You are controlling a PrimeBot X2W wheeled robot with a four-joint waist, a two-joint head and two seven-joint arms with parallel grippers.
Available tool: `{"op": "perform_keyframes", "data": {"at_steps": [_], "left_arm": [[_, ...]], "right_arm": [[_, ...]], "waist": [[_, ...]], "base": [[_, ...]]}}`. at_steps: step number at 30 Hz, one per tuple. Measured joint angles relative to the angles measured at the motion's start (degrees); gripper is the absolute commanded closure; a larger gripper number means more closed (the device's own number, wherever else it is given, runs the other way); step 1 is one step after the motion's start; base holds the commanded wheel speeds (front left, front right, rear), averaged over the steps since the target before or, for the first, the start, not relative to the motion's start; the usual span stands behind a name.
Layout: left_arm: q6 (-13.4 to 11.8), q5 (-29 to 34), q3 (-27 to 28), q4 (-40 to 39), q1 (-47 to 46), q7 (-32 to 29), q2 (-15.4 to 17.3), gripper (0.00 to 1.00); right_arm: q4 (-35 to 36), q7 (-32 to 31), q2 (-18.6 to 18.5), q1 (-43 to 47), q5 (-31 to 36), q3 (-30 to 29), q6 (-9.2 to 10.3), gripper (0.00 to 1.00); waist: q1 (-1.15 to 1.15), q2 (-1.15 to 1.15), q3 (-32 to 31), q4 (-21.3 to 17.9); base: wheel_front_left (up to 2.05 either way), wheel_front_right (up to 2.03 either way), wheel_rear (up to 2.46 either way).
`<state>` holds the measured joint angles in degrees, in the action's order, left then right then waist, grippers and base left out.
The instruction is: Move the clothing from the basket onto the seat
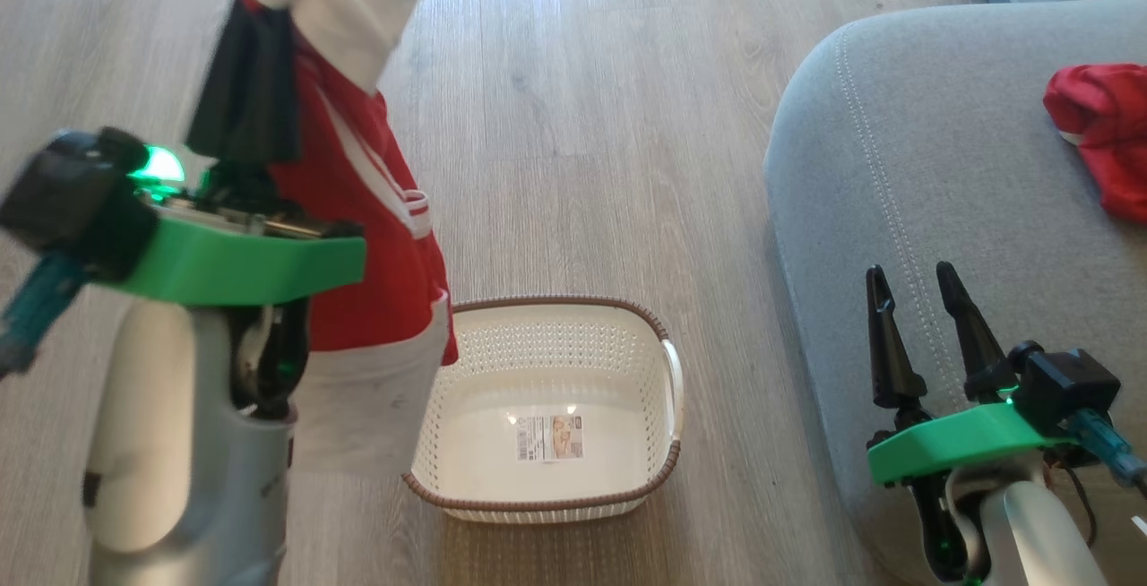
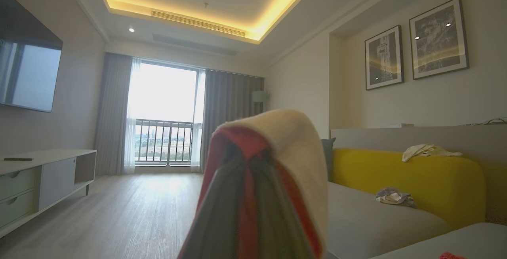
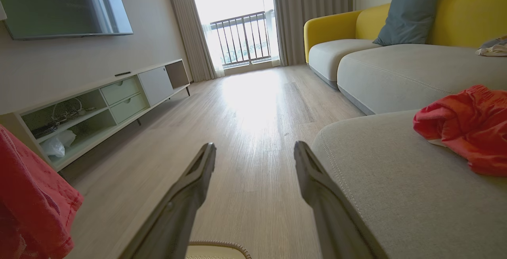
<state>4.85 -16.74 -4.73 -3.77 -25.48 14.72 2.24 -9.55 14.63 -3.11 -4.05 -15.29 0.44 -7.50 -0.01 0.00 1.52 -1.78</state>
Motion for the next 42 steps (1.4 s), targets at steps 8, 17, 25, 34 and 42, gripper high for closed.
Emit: {"op": "perform_keyframes", "data": {"at_steps": [8, 17, 25, 34, 42], "left_arm": [[-2.10, -3.76, -0.70, -6.35, -0.01, 0.01, -0.04, 1.00], [0.65, -5.05, -8.99, -7.02, 2.39, 0.01, -0.02, 1.00], [2.04, -3.02, -16.38, -8.84, 4.70, 0.00, 0.04, 1.00], [2.04, -4.07, -16.75, -9.29, 5.68, 0.00, 0.10, 1.00], [2.05, -4.11, -16.74, -9.35, 5.68, 0.00, 0.11, 1.00]], "right_arm": [[0.00, 0.00, 0.00, 0.01, -0.41, -0.01, 0.00, 0.00], [0.00, 0.00, 0.00, 0.01, -0.41, 0.08, 0.00, 0.00], [0.00, 0.00, 0.00, 0.10, -0.41, 0.12, 0.00, 0.00], [1.11, 0.00, -0.30, 0.13, -1.44, 4.07, 0.00, 0.00], [5.38, 0.00, -9.31, -0.05, -5.42, 18.58, 0.00, 0.00]], "waist": [[0.00, 0.00, 0.02, 0.10], [0.00, 0.00, 0.32, -0.23], [0.00, 0.00, 0.16, -0.60], [0.00, 0.00, 0.03, -0.75], [0.00, 0.00, 0.24, -0.90]], "base": [[0.00, 0.00, 0.00], [0.00, 0.00, 0.00], [0.00, 0.00, 0.00], [0.00, 0.00, 0.00], [0.00, 0.00, 0.00]]}}
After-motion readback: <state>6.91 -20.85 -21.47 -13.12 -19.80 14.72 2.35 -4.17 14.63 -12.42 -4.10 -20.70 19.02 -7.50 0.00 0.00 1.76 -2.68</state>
